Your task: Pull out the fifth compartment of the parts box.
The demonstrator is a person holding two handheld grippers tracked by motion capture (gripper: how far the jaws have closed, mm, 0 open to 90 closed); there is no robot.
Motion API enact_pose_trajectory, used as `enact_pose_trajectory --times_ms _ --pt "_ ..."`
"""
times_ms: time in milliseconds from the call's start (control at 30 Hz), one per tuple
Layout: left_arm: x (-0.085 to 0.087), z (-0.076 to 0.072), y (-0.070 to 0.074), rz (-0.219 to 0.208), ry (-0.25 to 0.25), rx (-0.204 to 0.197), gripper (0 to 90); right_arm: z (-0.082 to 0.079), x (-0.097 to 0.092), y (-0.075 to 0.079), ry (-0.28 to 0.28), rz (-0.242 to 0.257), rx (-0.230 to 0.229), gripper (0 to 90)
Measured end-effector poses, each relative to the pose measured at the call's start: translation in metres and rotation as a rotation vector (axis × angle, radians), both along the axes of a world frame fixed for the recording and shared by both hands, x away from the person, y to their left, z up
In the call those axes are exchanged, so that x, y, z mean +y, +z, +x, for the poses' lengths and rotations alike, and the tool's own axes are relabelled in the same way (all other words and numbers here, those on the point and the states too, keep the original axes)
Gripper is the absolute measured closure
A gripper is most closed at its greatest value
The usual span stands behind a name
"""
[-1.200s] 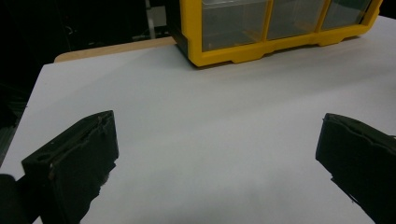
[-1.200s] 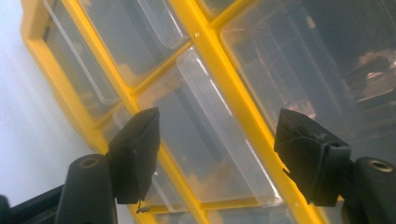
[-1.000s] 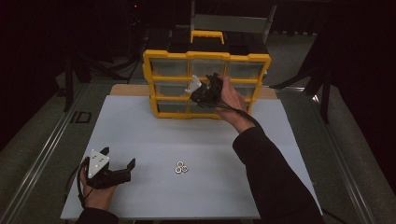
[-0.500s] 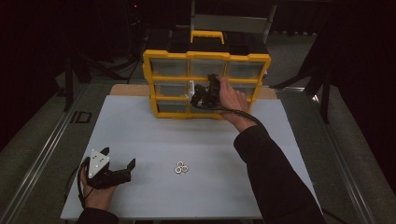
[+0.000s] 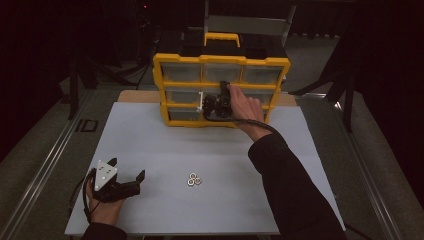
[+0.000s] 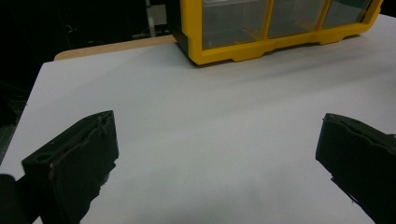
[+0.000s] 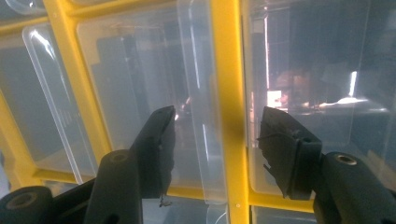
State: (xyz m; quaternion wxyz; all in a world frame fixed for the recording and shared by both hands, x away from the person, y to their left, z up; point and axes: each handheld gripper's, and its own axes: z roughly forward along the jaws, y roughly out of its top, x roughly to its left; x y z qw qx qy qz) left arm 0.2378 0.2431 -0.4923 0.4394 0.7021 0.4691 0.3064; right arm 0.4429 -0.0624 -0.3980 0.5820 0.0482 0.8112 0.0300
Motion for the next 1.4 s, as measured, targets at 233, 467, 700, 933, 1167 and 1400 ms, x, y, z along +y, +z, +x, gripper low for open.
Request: enact_pose_trajectory --times_ms 233,467,700,933,1167,1400 --pt "-0.001 0.0 0.0 0.0 0.001 0.001 0.0 0.0 0.002 -0.006 0.006 -0.052 -0.03 45.4" --pt "0.0 0.0 0.0 0.0 0.0 0.001 0.0 0.001 0.004 -0.011 0.013 -0.076 -0.054 45.1" --pt "0.0 0.0 0.0 -0.001 0.001 0.0 0.0 0.002 0.006 -0.017 0.008 -0.109 -0.077 49.9" --pt "0.0 0.0 0.0 0.0 0.002 0.002 0.0 0.002 0.008 -0.021 -0.008 -0.142 -0.131 58.3" --pt "0.001 0.0 0.0 -0.002 0.005 0.001 0.0 0.002 0.009 -0.022 -0.013 -0.143 -0.165 65.3" --pt "0.001 0.0 0.0 -0.001 0.006 0.003 0.0 0.001 0.008 -0.022 -0.009 -0.155 -0.164 66.5"
